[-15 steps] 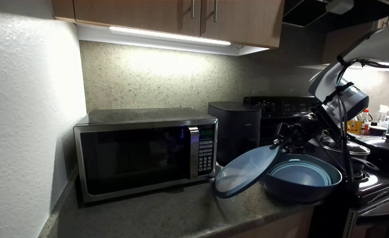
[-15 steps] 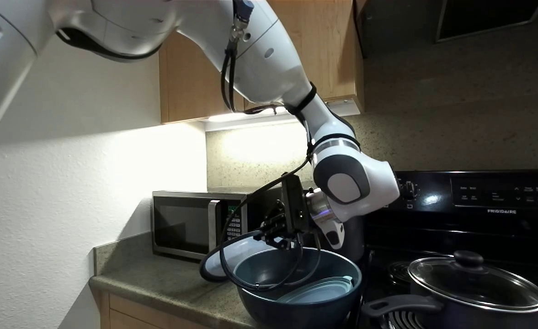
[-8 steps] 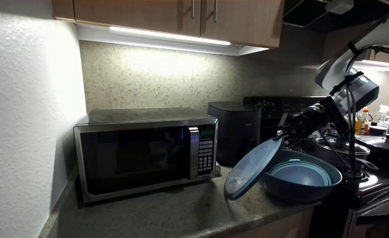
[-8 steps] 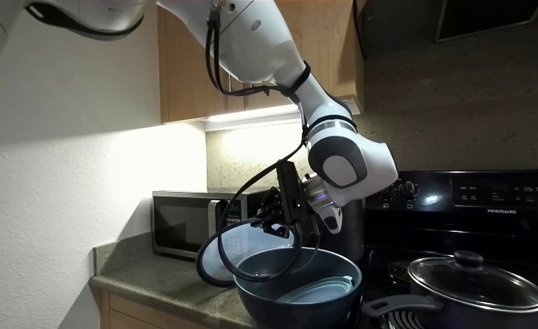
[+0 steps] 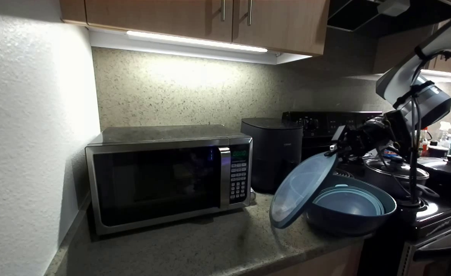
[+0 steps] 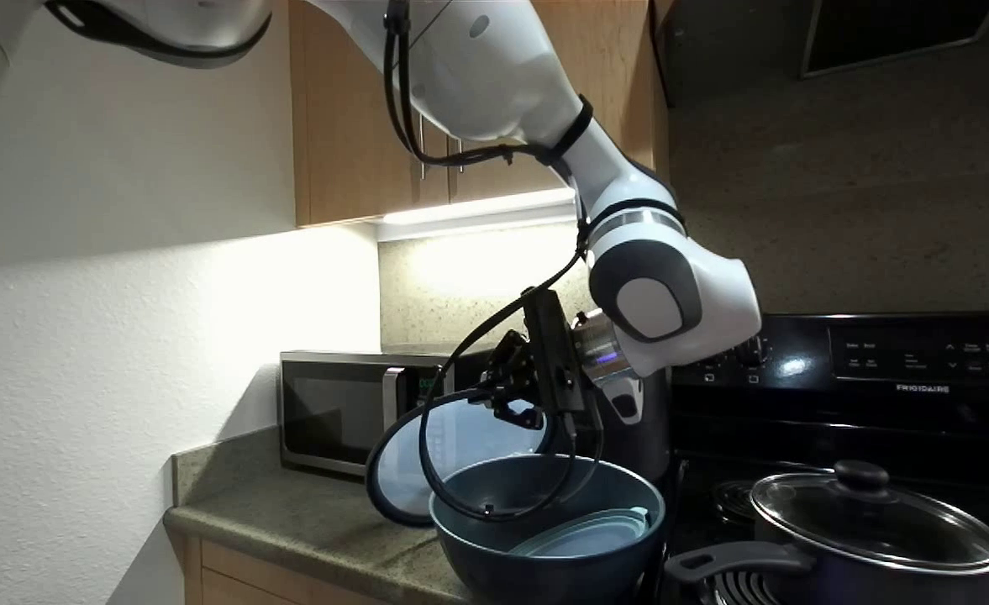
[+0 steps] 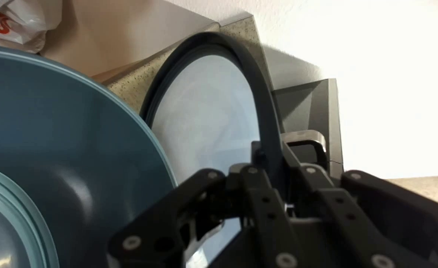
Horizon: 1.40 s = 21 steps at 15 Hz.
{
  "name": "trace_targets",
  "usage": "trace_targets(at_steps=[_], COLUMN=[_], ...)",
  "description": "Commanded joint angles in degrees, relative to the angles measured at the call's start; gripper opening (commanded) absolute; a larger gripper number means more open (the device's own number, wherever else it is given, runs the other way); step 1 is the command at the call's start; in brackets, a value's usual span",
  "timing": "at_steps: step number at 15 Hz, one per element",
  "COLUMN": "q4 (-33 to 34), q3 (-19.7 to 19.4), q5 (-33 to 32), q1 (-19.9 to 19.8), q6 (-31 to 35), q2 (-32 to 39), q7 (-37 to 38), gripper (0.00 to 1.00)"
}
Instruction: Pick up the lid from the microwave and put it on the bowl
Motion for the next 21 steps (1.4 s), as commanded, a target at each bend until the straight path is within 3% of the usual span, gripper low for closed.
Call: trace_targets(at_steps=[1, 4, 5, 6, 9, 10, 16, 20, 21], q4=[0.0, 2.0, 0.7, 0.9, 0.9, 1.0, -2.8, -3.6, -0.9], q3=[-1.5, -2.6, -2.8, -3.2, -3.2, -3.2, -5.4, -7.0, -6.5], q5=[3.1, 4.3, 2.4, 2.5, 2.4, 2.6, 5.1, 7.8, 5.9], q1=[-3.9, -6.3, -4.7, -5.0, -4.7, -4.7, -5.5, -7.1, -6.5], q6=[-7.4, -13.5, -9.9, -10.5, -10.3, -10.1, -1.3, -1.5, -2.6], q2=[-0.2, 2.1, 0.6, 0.9, 1.2, 1.5, -1.0, -1.6, 0.9], q7=[-6.3, -9.1, -6.9, -7.0, -7.0, -6.9, -6.1, -7.8, -6.7], gripper=[0.03, 0.03, 0.03, 0.11, 0.11, 0.03, 0.03, 0.03, 0.03])
